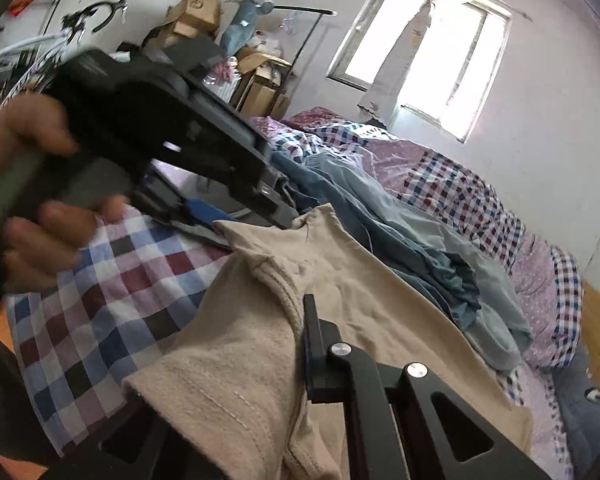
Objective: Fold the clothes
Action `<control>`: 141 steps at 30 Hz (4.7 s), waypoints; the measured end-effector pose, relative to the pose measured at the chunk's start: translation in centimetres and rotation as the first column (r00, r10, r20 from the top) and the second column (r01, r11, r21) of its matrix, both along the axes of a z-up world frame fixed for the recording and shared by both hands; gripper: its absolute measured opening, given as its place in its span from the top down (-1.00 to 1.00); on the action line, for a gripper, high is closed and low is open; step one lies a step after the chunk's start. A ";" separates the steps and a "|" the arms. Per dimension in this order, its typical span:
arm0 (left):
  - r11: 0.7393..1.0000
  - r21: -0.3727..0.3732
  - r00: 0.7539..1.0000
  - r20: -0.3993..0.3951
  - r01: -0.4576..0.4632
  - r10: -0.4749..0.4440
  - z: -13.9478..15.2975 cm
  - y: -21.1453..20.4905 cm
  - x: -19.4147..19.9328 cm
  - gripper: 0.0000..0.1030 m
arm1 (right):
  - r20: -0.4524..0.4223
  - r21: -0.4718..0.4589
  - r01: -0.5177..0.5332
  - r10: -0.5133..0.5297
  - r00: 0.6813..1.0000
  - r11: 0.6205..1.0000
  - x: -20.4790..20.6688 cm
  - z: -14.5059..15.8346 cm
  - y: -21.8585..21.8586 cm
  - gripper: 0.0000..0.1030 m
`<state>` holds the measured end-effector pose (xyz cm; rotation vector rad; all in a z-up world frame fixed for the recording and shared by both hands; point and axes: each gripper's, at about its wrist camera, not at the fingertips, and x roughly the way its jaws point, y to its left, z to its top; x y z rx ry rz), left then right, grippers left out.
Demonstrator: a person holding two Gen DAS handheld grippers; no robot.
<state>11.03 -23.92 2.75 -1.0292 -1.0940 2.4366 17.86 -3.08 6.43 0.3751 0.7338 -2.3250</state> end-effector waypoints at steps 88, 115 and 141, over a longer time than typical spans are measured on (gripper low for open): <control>0.983 0.032 0.979 -0.102 0.178 -0.174 15.8 7.5 -11.6 0.96 | 0.441 -0.460 0.348 -0.130 0.888 0.817 7.5 5.7 13.9 0.94; 0.978 0.076 0.969 0.137 0.195 -0.204 4.9 29.9 -22.8 -0.09 | 0.694 -0.285 0.721 -0.383 0.610 0.631 -0.1 -3.1 33.1 0.36; 0.965 -0.234 0.993 0.025 0.116 -0.113 0.0 17.4 -13.0 -0.48 | 0.281 -0.033 0.661 -0.627 0.726 0.750 4.6 -2.0 29.6 -0.42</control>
